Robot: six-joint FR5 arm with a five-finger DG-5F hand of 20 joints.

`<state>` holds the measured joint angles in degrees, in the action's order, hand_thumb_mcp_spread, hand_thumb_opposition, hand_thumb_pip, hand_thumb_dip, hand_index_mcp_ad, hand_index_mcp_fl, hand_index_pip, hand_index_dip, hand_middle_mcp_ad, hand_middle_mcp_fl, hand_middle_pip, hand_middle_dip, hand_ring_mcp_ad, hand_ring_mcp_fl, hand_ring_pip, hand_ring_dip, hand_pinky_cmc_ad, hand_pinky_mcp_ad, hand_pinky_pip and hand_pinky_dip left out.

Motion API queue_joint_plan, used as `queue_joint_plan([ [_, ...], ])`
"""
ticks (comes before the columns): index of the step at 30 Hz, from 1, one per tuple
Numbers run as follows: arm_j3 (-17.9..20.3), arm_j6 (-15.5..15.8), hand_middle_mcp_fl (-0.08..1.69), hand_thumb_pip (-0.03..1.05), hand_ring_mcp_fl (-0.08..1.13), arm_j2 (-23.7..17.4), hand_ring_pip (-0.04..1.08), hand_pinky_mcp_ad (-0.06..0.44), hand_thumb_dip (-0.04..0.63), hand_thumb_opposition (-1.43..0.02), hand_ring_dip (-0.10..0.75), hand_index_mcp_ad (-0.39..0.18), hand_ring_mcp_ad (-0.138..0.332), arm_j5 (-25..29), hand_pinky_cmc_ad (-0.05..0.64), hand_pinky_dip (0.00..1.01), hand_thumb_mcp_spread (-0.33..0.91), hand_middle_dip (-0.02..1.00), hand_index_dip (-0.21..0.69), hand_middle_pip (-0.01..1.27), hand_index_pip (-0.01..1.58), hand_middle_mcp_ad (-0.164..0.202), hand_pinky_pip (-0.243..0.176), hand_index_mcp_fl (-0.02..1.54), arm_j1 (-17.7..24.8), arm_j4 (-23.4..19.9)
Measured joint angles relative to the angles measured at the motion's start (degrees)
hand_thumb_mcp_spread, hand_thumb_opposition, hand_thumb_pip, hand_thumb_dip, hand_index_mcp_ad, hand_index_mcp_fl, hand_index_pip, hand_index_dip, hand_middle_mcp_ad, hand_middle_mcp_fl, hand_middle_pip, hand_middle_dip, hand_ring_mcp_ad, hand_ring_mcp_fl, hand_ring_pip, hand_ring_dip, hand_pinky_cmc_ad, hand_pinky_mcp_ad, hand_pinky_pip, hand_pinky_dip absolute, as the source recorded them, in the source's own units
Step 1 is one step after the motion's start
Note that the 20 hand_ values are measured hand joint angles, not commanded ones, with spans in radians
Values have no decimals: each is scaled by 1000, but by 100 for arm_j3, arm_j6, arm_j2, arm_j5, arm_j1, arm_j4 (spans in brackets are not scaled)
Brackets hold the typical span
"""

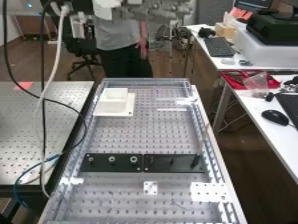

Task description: Grab the chopstick and place it in the clear container

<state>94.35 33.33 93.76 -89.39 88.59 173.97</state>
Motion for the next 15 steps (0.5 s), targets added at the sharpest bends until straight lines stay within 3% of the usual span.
queue_joint_plan([
  [4, 128, -360, 16, 7, 5, 295, 2, 33, 5, -24, 14, 52, 37, 53, -49, 21, 3, 37, 19, 9, 7, 59, 16, -9, -91, -297],
  [6, 168, -485, 23, 148, 5, 406, 5, 33, 12, -178, 14, 56, 56, 114, -37, 51, 58, 37, 19, 23, 5, 59, -12, -9, -126, -416],
  [9, 218, -694, 23, 194, 0, 571, 24, 72, 10, -401, 14, 56, 113, 137, 10, 124, 103, 37, 19, 54, 5, 59, -49, -9, -196, -597],
  [15, 355, -1255, 14, 278, 3, 909, 38, 136, 12, -606, -2, 58, 188, 336, 127, 229, 124, 38, 17, 93, 21, 63, -124, -7, -323, -1204],
])
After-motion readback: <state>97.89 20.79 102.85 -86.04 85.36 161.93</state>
